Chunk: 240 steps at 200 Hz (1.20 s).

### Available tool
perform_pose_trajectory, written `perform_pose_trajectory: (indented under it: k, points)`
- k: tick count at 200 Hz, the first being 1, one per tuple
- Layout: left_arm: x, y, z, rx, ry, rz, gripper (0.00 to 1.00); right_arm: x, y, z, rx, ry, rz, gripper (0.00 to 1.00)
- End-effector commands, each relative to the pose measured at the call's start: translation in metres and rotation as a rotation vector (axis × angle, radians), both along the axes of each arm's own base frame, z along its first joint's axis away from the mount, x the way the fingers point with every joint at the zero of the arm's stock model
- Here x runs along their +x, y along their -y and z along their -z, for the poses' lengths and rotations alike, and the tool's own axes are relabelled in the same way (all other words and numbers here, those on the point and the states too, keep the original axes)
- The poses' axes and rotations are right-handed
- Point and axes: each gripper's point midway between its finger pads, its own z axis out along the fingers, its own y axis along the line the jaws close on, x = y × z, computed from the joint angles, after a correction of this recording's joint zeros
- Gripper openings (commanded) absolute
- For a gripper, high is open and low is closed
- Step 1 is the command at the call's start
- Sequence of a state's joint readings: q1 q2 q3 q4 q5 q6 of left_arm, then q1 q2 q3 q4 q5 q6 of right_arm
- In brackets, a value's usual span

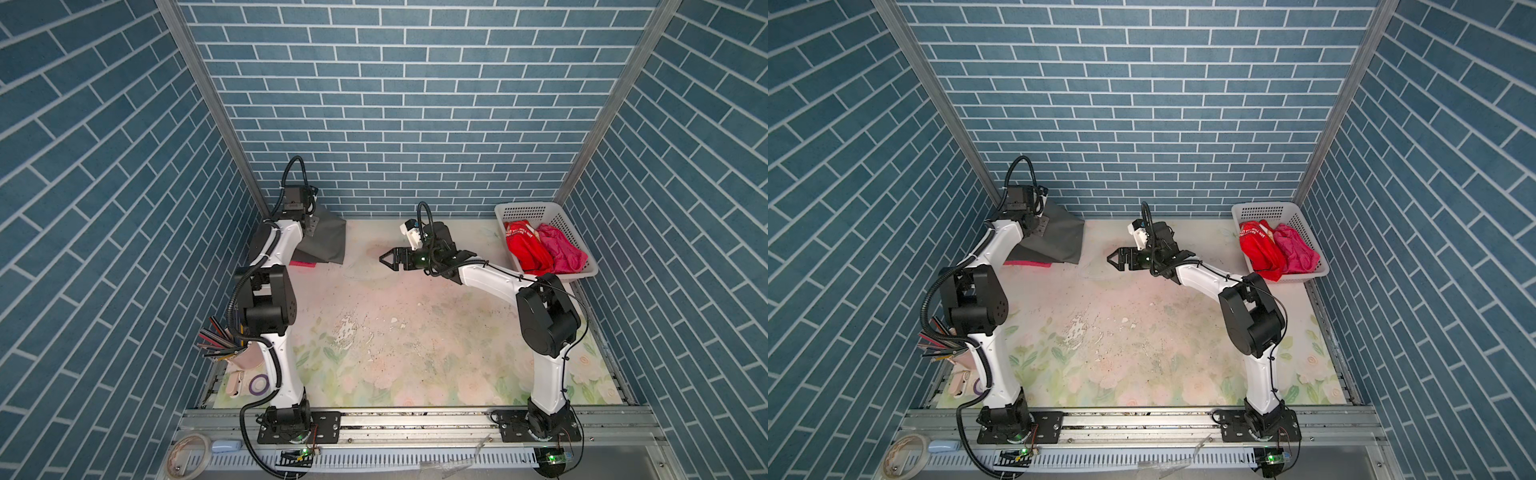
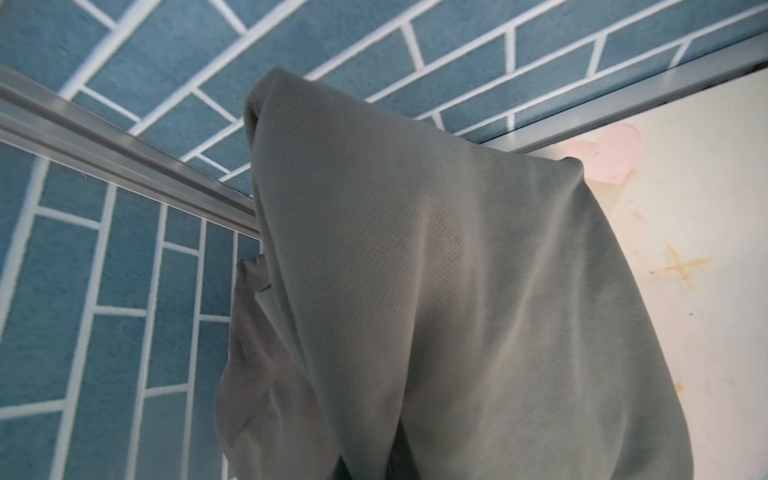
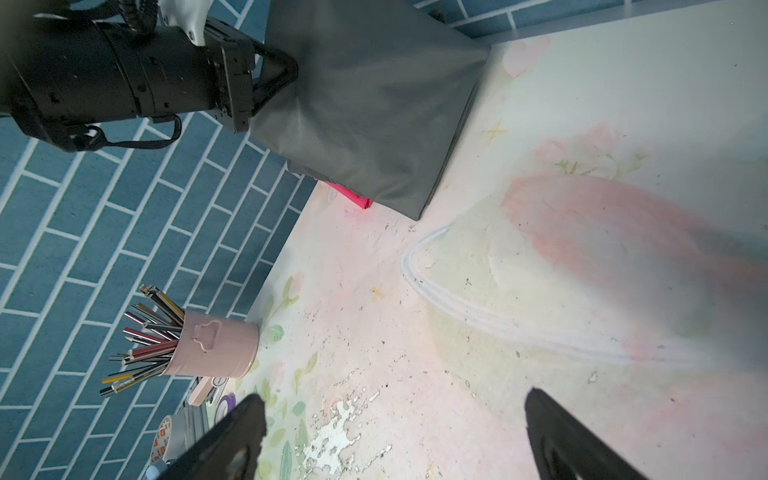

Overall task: Fold and stack the t-shirts
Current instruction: 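Carry the folded grey shirt with the left gripper onto the dark grey stack, then open the left gripper to release the grey shirt on the stack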

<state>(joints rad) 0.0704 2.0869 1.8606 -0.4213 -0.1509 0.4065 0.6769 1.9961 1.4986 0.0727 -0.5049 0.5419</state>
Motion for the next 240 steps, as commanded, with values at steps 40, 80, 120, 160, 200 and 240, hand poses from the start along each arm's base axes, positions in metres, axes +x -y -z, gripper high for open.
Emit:
perform_pose_trajectory:
  k: [40, 80, 120, 160, 200, 240]
  points:
    - [0.007, -0.031, -0.06, -0.08, 0.155, 0.013, 0.0, 0.0, -0.023, -0.008, -0.016, -0.037, -0.054, 0.98]
    - [0.013, -0.052, -0.053, -0.1, 0.15, 0.016, 0.0, 0.0, -0.035, -0.014, -0.023, -0.052, -0.078, 0.97]
    - [0.023, -0.078, -0.026, -0.066, 0.109, -0.035, 0.0, -0.003, -0.034, -0.013, -0.043, -0.068, -0.076, 0.97]
    - [0.03, -0.098, -0.008, -0.053, 0.088, -0.069, 0.0, -0.008, -0.034, -0.01, -0.057, -0.085, -0.07, 0.97]
    - [0.034, -0.122, -0.005, -0.067, 0.106, -0.141, 0.0, -0.018, -0.037, -0.004, -0.078, -0.096, -0.081, 0.97]
    - [0.034, -0.134, -0.023, -0.106, 0.164, -0.247, 0.88, -0.028, -0.036, -0.002, -0.08, -0.094, -0.089, 0.97]
